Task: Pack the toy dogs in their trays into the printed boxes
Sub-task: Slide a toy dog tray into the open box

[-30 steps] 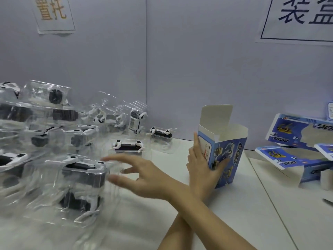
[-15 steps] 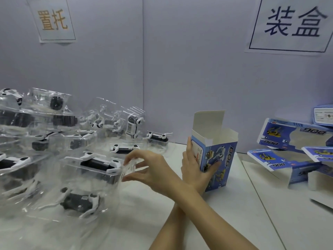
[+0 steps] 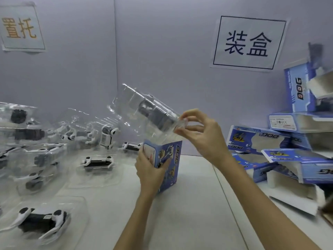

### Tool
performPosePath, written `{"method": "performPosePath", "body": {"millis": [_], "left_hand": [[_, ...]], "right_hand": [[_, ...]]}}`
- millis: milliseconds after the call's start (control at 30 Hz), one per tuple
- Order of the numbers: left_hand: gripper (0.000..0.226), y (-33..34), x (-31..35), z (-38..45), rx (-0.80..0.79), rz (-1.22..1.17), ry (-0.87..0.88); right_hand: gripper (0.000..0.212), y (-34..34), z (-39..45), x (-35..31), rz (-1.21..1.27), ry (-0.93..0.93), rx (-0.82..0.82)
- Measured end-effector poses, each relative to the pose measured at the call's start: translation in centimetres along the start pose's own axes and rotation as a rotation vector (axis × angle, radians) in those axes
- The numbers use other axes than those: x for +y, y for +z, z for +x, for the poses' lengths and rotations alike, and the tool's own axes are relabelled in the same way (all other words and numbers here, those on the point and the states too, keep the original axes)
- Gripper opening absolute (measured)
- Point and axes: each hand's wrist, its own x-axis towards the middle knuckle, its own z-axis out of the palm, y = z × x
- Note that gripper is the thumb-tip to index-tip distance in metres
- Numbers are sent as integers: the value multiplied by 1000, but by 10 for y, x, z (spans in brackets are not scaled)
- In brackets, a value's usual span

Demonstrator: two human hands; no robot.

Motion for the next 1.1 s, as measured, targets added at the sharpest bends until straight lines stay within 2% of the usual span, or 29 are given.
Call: {"method": "performPosePath", "body": {"millis": [67, 167, 267, 400, 500, 567, 633, 800, 933, 1033, 1100], "left_hand": [[100, -4, -4, 6, 73, 94, 14], [95, -3, -11, 8, 128, 15, 12], [88, -4, -14, 12, 113, -24, 38], [92, 0, -18, 9, 121, 244, 151], [86, 2, -20, 4, 107, 402, 267], [87, 0, -19, 8, 26, 449, 345], [87, 1, -15, 9, -92, 480, 349], [77, 9, -24, -1, -442, 434, 412], [94, 7, -41, -10, -564, 411, 395], [89, 10, -42, -18, -589, 409, 337], [72, 13, -38, -20, -561, 374, 294]], "right_hand": [[41, -24, -3, 7, -9, 41, 46], [36, -54, -19, 25, -11, 117, 90], [36, -69, -49, 55, -77, 239, 148], [34, -64, -93, 105, -146, 404, 206], [29, -63, -112, 131, -218, 471, 281], [30, -66, -118, 138, -322, 503, 296], [32, -69, -122, 142, -452, 531, 284], [34, -64, -130, 143, -555, 549, 107], [25, -57, -131, 143, -577, 594, 8], [5, -51, -125, 136, -493, 678, 72], [24, -49, -117, 136, -477, 707, 148]]}}
